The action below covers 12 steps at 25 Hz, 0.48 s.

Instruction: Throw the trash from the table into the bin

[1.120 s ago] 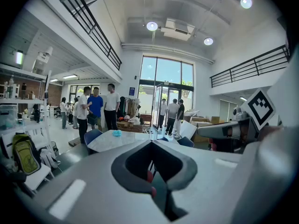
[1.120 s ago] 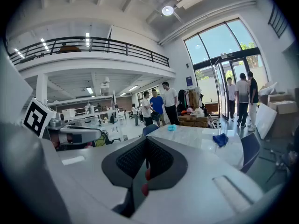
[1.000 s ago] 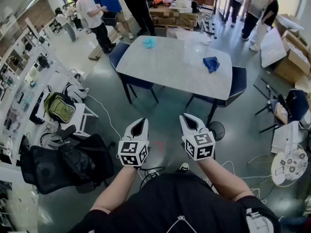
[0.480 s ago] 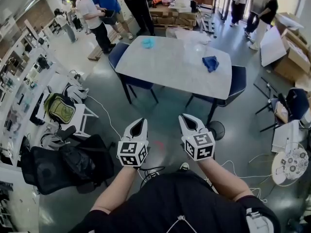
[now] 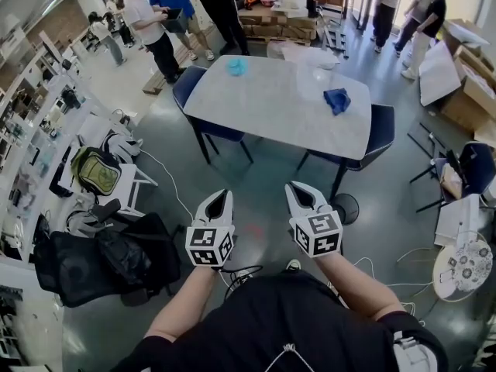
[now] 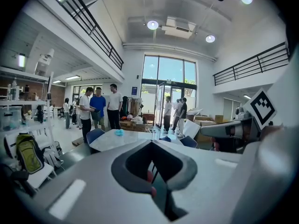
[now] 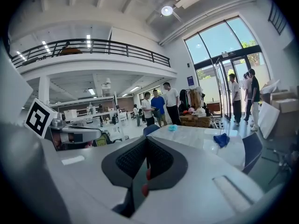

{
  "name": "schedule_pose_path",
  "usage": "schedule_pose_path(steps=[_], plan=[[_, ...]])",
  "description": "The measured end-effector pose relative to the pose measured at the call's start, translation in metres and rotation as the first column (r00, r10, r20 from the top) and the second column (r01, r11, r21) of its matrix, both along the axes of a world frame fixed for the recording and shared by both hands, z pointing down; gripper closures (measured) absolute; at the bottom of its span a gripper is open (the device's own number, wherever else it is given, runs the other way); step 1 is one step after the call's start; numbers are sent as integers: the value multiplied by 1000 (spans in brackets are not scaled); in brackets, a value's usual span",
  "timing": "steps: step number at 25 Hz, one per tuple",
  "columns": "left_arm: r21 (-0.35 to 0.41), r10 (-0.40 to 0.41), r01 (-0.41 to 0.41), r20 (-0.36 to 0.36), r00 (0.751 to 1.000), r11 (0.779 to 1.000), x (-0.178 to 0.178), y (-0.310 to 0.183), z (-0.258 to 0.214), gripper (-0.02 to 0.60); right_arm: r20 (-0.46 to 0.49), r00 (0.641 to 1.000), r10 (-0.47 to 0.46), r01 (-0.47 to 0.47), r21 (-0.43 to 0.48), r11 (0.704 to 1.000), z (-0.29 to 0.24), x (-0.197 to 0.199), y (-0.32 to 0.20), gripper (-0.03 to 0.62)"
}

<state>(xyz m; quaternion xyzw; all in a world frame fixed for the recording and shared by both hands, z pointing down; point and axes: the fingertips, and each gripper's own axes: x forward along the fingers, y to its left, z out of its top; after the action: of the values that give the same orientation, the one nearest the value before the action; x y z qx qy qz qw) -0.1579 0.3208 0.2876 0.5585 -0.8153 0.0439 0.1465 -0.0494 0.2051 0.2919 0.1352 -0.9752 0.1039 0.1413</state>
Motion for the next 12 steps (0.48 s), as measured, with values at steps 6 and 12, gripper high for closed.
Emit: schedule_pose_path(steps=[6,12], plan=[[-20,-32,32,5,999,999,4,-12,8,581,-9,1000,-22,22,-13,1000,11,7,-22,566],[-45,-98,98,-2,995,994,13,-21,20,581,-23,997,-73,72,-30,997,23,16,-42,566]])
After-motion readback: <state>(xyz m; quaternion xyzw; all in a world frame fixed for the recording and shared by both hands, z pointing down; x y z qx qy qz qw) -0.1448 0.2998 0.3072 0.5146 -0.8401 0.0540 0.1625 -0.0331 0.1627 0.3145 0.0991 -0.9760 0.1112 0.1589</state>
